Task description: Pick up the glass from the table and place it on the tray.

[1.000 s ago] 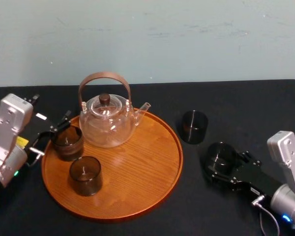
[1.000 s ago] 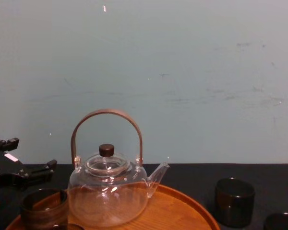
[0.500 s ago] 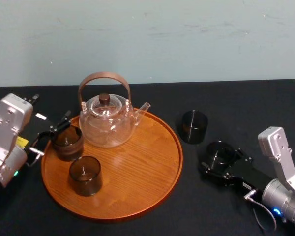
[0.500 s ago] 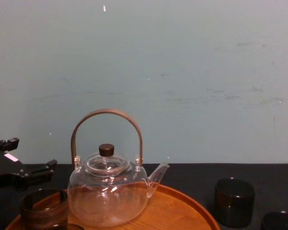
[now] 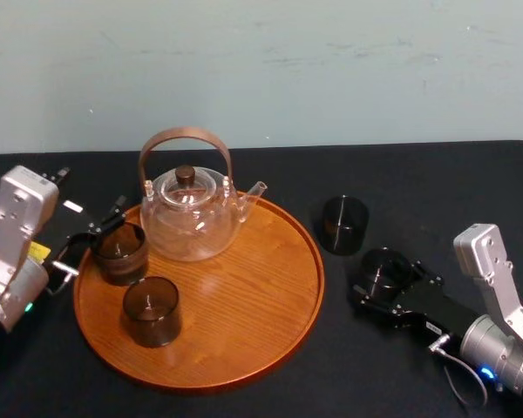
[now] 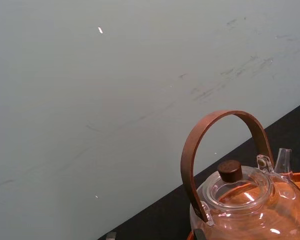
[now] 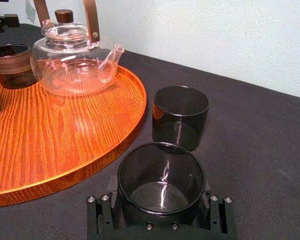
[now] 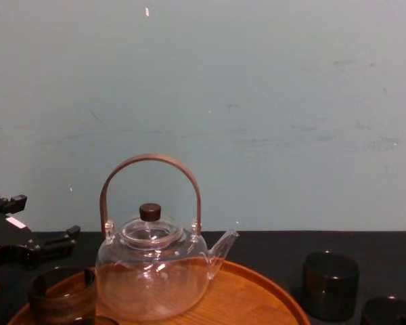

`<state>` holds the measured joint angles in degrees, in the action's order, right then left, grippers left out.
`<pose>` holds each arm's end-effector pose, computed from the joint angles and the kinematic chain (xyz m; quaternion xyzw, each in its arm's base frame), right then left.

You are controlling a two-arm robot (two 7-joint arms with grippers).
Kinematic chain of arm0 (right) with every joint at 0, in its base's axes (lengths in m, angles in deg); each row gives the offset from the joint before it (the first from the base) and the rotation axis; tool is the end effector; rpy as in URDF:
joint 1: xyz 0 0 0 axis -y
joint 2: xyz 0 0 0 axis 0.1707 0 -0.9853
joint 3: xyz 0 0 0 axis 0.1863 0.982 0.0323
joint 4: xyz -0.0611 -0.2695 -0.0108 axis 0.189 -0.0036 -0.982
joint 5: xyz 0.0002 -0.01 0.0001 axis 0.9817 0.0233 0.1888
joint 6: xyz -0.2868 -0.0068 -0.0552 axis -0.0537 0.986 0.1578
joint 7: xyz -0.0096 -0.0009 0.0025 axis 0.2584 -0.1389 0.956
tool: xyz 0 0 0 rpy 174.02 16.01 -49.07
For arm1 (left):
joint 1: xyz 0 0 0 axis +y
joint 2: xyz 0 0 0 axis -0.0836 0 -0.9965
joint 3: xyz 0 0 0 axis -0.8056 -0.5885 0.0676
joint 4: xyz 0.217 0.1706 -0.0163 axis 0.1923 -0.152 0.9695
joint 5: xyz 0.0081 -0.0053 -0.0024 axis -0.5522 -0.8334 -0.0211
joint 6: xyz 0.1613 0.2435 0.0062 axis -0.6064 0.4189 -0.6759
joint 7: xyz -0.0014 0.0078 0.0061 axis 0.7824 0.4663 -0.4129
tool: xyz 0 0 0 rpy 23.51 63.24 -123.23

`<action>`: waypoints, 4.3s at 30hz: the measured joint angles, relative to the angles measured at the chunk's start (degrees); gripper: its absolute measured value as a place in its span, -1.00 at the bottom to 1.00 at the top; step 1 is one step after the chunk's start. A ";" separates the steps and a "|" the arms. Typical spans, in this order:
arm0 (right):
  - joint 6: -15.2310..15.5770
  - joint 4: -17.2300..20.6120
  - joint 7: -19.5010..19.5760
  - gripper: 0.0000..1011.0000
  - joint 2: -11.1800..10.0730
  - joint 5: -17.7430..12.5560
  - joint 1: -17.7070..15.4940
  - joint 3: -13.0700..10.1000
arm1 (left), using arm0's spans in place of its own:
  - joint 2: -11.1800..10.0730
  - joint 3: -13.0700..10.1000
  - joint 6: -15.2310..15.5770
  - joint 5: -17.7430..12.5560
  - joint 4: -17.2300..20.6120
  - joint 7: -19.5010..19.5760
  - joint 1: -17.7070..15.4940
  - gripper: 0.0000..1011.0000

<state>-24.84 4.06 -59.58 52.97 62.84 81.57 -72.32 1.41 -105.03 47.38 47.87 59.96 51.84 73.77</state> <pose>0.3028 -0.0661 -0.3271 -0.1351 0.0450 -0.4618 0.8755 0.3401 0.0792 -0.2881 0.1415 -0.1324 0.5800 0.7913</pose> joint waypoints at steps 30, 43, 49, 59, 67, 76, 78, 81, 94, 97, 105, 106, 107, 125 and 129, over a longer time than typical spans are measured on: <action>0.19 0.42 -0.34 0.79 -0.21 -0.49 -0.31 -0.27 | 0.00 0.00 0.00 0.00 0.00 0.00 0.00 0.98; -0.18 7.24 -3.01 0.79 -1.82 -1.00 -2.76 0.49 | 0.00 0.00 0.00 0.00 0.00 0.00 0.00 0.98; -0.38 9.23 -3.87 0.79 -2.00 -0.37 -2.98 2.16 | 0.00 0.00 0.00 0.00 0.00 0.00 0.00 0.98; -0.09 9.48 -5.26 0.79 -0.70 1.01 -0.67 6.36 | 0.00 0.00 0.00 0.00 0.00 0.00 0.00 0.98; 0.13 8.86 -5.82 0.79 0.25 1.85 0.93 8.82 | 0.00 0.00 0.00 0.00 0.00 0.00 0.00 0.98; 0.44 8.13 -6.30 0.79 1.31 2.80 2.51 11.32 | 0.00 0.00 0.00 0.00 0.00 0.00 0.00 0.98; 0.51 7.96 -6.36 0.79 1.54 2.99 2.83 11.75 | 0.00 0.00 0.00 0.00 0.00 0.00 0.00 0.98; 0.68 7.49 -6.49 0.79 2.06 3.34 3.60 12.55 | 0.00 0.00 0.00 0.00 0.00 0.00 0.00 0.98; 0.82 3.25 -6.74 0.79 5.03 5.77 7.84 15.69 | 0.00 0.00 0.00 0.00 0.00 0.00 0.00 0.98; 0.82 2.16 -6.93 0.79 5.68 5.97 8.67 16.12 | 0.00 0.00 0.00 0.00 0.00 0.00 0.00 0.98; 0.76 0.00 -7.40 0.79 6.88 6.04 9.97 16.75 | 0.00 0.00 0.00 0.00 0.00 0.00 0.00 0.98; 0.75 -0.15 -7.46 0.79 6.95 6.03 10.06 16.79 | 0.00 0.00 0.00 0.00 0.00 0.00 0.00 0.98; 0.71 -0.41 -7.53 0.79 7.11 5.98 10.19 16.89 | 0.00 0.00 0.00 0.00 0.00 0.00 0.00 0.98; 0.64 -2.55 -8.40 0.79 7.75 4.74 10.93 17.57 | 0.00 0.00 0.00 0.00 0.00 0.00 0.00 0.98; 0.63 -2.89 -8.38 0.79 7.83 4.67 10.96 17.67 | 0.00 0.00 0.00 0.00 0.00 0.00 0.00 0.98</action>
<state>-24.21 1.18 -67.96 60.80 67.51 92.53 -54.65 1.41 -105.03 47.38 47.87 59.96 51.84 73.77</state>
